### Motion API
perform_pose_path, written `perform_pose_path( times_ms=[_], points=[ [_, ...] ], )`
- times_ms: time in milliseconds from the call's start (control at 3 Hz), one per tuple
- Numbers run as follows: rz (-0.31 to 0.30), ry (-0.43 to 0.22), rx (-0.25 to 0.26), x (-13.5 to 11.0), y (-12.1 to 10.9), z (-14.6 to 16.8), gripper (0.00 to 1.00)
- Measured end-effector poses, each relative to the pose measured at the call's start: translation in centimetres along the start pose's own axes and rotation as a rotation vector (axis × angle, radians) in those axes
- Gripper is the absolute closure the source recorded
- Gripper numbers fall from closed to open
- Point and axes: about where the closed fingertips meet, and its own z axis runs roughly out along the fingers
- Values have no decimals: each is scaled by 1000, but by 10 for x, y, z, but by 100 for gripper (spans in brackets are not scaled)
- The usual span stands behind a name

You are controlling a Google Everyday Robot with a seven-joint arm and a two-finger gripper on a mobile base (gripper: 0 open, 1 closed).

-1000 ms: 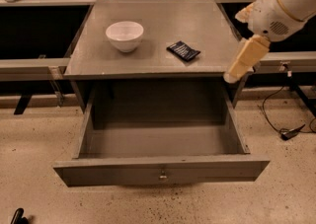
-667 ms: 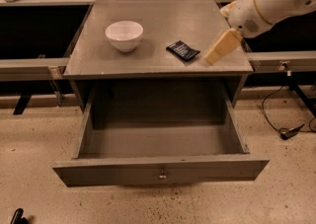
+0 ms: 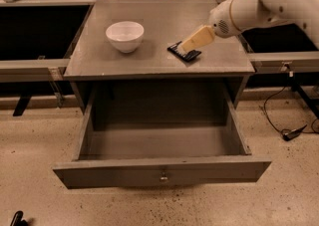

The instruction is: Place rxbar blueberry into top drawer

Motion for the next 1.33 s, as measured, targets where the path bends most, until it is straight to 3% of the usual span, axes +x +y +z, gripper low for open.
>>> perform_pose_path(
  times_ms=[333,1000,1333],
  points=[
    [57,-11,28,9,-3,30,0],
    [137,43,46,36,-4,71,5],
    [172,59,38,47,-7,79,23]
  ],
)
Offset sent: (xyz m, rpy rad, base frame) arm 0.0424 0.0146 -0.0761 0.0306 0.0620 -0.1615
